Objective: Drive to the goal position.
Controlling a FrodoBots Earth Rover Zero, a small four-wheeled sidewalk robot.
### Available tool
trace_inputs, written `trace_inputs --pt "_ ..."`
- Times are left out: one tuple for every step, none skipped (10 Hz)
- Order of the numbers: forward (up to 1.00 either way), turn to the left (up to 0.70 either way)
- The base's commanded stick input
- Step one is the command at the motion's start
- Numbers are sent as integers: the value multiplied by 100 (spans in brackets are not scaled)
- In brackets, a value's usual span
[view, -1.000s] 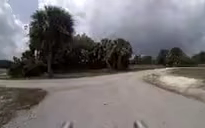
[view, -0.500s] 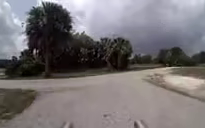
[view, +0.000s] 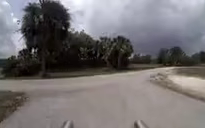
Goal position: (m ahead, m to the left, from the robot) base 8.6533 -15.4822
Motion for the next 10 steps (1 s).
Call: trace_inputs --pt "85 0" --pt "85 0" --pt "85 0" --pt "85 0" --pt "85 0" --pt "85 0" --pt "85 0" --pt "85 0" --pt "85 0" --pt "85 0"
